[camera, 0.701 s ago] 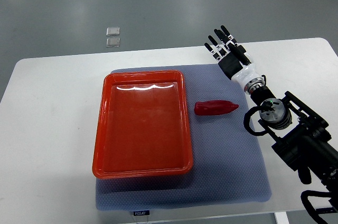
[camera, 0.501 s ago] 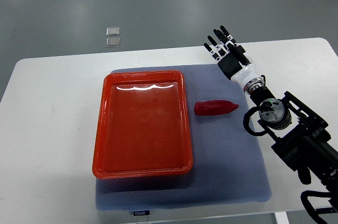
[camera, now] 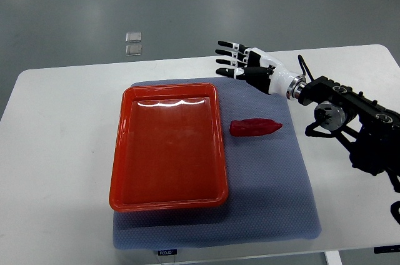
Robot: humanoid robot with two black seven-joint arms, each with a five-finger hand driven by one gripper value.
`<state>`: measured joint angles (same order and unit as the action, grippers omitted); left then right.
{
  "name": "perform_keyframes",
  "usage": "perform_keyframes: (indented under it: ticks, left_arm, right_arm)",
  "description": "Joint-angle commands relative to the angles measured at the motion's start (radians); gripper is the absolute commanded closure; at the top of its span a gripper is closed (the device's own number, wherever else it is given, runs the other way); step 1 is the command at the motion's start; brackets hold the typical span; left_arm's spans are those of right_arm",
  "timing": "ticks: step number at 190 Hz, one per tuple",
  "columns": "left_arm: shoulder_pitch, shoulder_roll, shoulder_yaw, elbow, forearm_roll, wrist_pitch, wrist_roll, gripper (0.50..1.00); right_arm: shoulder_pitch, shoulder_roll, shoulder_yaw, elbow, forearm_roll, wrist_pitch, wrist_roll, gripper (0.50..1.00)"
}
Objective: Place red pepper on red tray
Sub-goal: 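Lower the right hand over the red pepper and close fingers around it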
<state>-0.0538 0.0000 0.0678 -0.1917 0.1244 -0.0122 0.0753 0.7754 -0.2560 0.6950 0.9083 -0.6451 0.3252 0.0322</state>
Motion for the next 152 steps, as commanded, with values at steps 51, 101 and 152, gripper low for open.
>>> perform_keyframes:
  ticks: [51,101,152]
  left_arm:
    - [-0.003,0.000,0.001,-0.002,0.000,0.000,0.000,0.500]
    - [-0.003,0.000,0.001,0.000,0.000,0.000,0.000,0.500]
    - [-0.003,0.000,0.001,0.000,0.000,0.000,0.000,0.500]
  right_arm:
    - [0.243,-0.269,-0.488,0.208,-0.326,0.048,-0.058,0.587]
    - [0.214,-0.264,-0.494,0.210,-0.372,-0.020,-0.064,0.587]
    - [0.180,-0.255,-0.500,0.208,-0.390,-0.049,-0.060,0.591]
